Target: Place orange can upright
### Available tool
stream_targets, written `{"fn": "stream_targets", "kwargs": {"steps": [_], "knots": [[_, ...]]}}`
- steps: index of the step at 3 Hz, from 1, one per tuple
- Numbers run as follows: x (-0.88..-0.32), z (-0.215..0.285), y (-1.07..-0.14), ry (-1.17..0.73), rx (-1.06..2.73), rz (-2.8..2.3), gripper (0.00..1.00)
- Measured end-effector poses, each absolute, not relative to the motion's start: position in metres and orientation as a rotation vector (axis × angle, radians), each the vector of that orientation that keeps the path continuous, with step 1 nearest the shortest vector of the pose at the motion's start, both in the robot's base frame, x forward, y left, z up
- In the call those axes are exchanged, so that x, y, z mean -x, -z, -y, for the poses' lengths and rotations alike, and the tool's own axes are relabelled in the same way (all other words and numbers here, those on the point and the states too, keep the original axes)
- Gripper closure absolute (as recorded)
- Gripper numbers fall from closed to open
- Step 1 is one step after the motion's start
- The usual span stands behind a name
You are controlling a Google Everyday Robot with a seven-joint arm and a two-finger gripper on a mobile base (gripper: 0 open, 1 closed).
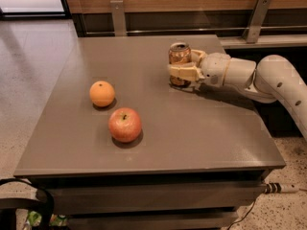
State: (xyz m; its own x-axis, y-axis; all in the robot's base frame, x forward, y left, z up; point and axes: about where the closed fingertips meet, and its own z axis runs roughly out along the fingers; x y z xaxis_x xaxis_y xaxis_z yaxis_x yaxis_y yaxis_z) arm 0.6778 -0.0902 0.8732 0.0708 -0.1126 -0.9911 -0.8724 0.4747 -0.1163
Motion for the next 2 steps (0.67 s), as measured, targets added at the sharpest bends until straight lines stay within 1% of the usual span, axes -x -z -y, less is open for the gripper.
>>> {"fn": "stream_targets", "kwargs": {"steps": [1, 2], "knots": [[-0.6776, 0.0864, -0.8733, -0.726, 0.943, -1.397, 0.23], [-0.6775, 0.0838, -0.8734, -0.729, 0.946, -1.396, 0.01]]}}
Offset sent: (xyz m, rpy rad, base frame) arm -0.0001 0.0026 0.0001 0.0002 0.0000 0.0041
